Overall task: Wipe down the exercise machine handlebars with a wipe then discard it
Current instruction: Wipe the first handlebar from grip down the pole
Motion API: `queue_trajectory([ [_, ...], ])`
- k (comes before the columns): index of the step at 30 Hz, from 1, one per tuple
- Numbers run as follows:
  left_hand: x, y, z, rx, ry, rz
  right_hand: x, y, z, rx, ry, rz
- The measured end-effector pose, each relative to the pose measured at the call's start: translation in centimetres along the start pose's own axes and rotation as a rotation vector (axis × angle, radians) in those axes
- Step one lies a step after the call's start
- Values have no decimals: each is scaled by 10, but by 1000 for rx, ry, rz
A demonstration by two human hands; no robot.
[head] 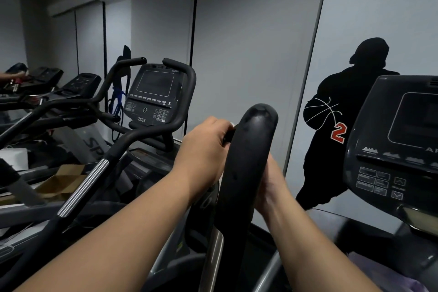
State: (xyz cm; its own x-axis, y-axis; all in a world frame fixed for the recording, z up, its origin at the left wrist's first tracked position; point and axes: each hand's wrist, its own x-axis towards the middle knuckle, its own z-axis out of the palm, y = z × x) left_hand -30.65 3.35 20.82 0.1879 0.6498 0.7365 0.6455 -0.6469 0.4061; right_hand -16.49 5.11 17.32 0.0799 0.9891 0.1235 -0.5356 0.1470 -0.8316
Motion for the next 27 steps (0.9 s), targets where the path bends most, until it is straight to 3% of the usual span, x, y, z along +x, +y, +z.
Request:
queue_trajectory([
  [3, -1, -2, 2, 0, 20, 17, -9, 3, 2, -60, 3, -4],
  [6, 0, -5, 4, -11, 39, 29, -9, -2, 6, 68, 92, -79],
  [10, 0, -7, 4, -6, 42, 36, -26, 5, 15, -39, 79, 17],
  [13, 0, -8, 5, -5, 50, 38, -29, 1, 19, 24, 130, -40],
  [17, 0, -11, 7, 14, 56, 46, -34, 8, 29, -1, 144, 59],
  [23, 0, -13, 9, 10, 63, 35, -38, 12, 27, -75, 204, 40],
  [27, 0, -16, 8, -22, 60, 29, -39, 9, 31, 39, 210, 76],
])
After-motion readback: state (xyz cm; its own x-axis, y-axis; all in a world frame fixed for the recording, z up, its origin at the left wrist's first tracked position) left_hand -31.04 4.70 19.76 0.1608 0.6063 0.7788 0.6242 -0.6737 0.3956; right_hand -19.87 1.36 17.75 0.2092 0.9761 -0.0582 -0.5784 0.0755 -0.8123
